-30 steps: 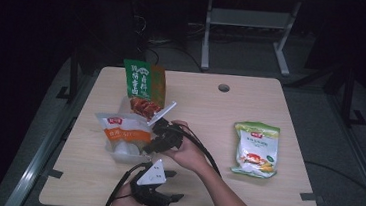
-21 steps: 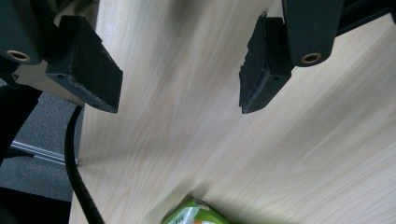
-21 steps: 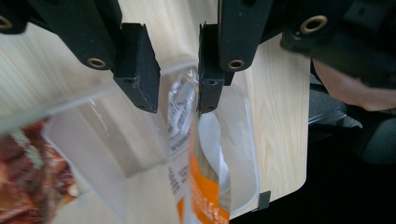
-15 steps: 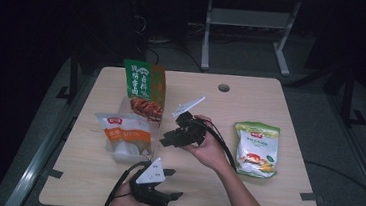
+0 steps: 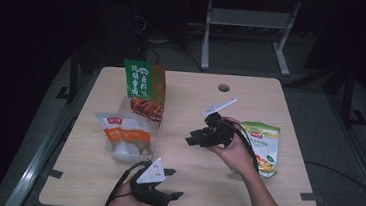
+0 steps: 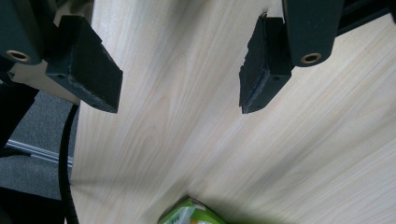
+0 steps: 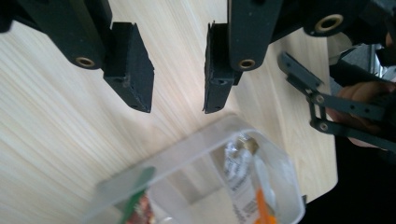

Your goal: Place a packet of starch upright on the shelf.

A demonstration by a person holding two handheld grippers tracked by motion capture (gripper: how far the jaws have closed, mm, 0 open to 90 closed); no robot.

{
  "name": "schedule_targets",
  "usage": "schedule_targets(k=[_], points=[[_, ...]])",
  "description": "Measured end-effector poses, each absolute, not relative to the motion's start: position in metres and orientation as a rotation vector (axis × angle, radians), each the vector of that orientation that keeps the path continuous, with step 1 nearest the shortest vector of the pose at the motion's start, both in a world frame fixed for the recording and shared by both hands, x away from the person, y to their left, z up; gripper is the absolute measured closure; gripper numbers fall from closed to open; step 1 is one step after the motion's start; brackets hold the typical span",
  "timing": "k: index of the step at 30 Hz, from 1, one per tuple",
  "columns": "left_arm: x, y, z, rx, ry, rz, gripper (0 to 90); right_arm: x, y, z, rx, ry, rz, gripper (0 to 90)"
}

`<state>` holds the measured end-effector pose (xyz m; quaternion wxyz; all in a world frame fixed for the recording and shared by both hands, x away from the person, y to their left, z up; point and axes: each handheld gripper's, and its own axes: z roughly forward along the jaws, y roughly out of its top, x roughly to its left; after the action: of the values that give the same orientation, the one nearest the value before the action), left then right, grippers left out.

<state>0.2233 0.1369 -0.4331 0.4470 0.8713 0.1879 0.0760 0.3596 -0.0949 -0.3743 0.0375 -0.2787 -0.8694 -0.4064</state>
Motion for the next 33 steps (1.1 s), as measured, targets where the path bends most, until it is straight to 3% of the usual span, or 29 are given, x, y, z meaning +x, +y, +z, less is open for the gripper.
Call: schedule_targets(k=[23, 33], points=[[0.225, 0.137, -0.432, 2.159, 0.459, 0.193, 29.5, 0.354, -0.200, -0.377, -1.217, -2.619, -1.259, 45.0], [0.225, 0.137, -0.432, 2.153, 0.466, 0.196, 28.9, 0.348, -0.245, -0.389, -1.379, -2.583, -1.225, 43.1]])
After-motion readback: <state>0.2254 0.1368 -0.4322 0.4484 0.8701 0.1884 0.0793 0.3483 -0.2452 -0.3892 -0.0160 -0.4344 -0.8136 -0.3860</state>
